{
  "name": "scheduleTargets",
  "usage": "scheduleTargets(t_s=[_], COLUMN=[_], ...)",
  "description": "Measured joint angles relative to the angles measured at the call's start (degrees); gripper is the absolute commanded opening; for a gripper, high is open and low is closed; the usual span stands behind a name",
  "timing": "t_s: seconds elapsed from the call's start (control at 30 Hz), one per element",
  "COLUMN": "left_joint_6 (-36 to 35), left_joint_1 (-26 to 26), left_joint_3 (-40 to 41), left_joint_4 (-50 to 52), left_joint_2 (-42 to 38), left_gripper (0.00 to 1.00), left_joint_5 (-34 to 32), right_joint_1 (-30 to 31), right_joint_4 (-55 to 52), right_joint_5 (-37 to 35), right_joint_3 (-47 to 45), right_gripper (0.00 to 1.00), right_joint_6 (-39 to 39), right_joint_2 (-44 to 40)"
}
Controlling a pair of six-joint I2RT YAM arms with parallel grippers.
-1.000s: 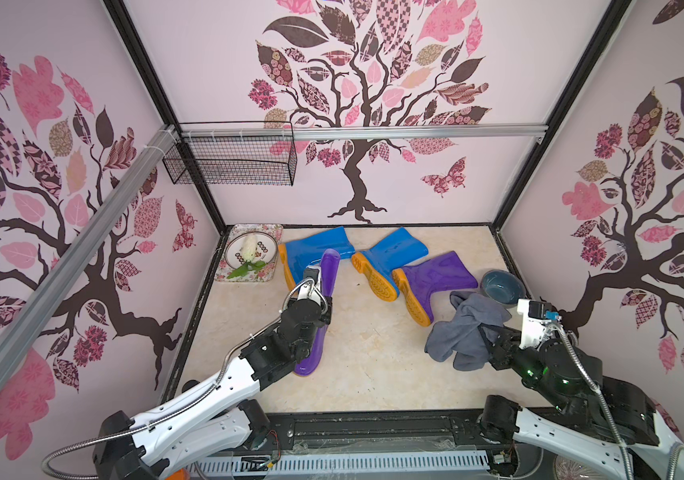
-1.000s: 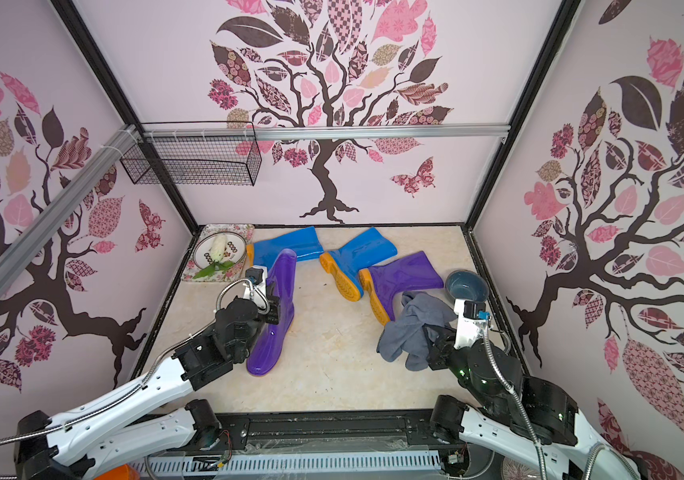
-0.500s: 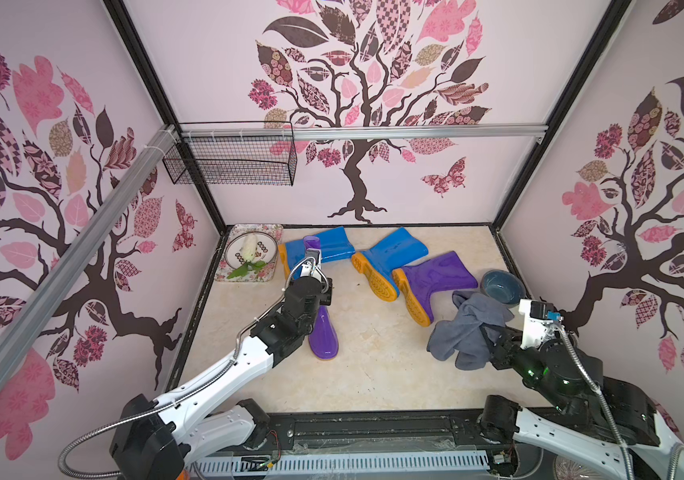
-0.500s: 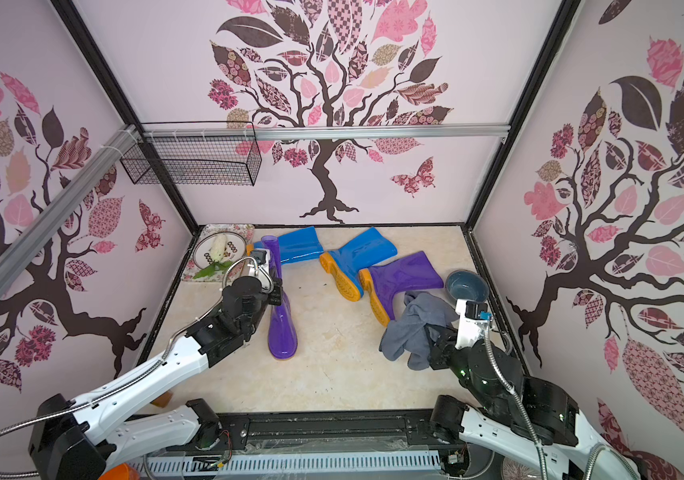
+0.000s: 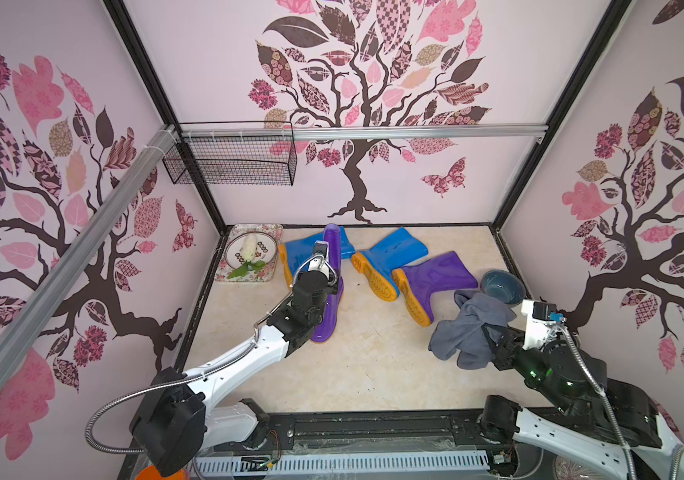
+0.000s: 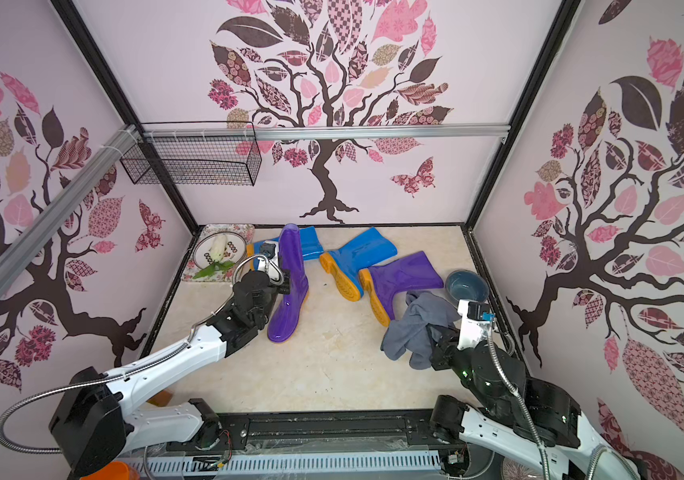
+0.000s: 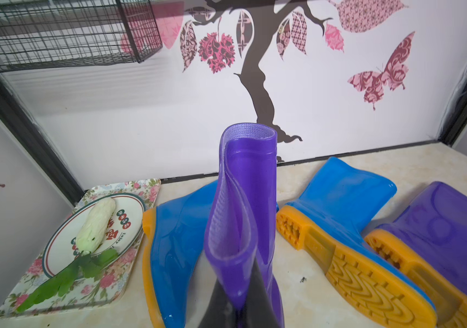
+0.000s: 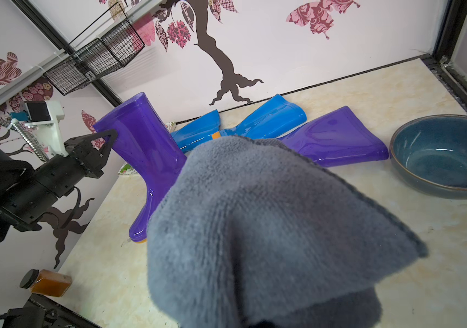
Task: Wipe the rubber boots with a cloth
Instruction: Place the rubber boot at the center of the board.
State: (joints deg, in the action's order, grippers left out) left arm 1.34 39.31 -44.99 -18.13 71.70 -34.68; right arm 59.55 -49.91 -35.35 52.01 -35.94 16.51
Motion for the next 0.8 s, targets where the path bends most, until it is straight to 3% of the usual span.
scheduleTargets(t_s=[0.3,0.33,0.53,0.8], left_joint_6=[1.68,1.64,1.57,6.29], left_joint_1=[1.01,1.29,3.02,4.55], left_joint_3=[4.98,4.98,4.98,1.60], left_joint_4=[-8.92,-9.73,-9.03,8.61], left_joint_2=[3.34,3.87,3.41,-7.85], left_gripper=[0.00,0.04,0.57,0.91], left_joint_5=[-5.75,-6.23,-7.41,-4.24], right_joint_1=[0.00,0.00,0.00,0.00], right_joint_4=[0.04,0.04,0.04,-0.09], right_joint_5=[0.00,0.02,0.00,-0.79], right_joint_3=[-2.99,-3.26,-3.39,-3.78], right_gripper=[0.00,0.00,0.00,0.00], right_joint_6=[-0.02,-0.02,-0.02,-0.44], right_joint_2=[-0.42,-0.42,-0.42,-1.14])
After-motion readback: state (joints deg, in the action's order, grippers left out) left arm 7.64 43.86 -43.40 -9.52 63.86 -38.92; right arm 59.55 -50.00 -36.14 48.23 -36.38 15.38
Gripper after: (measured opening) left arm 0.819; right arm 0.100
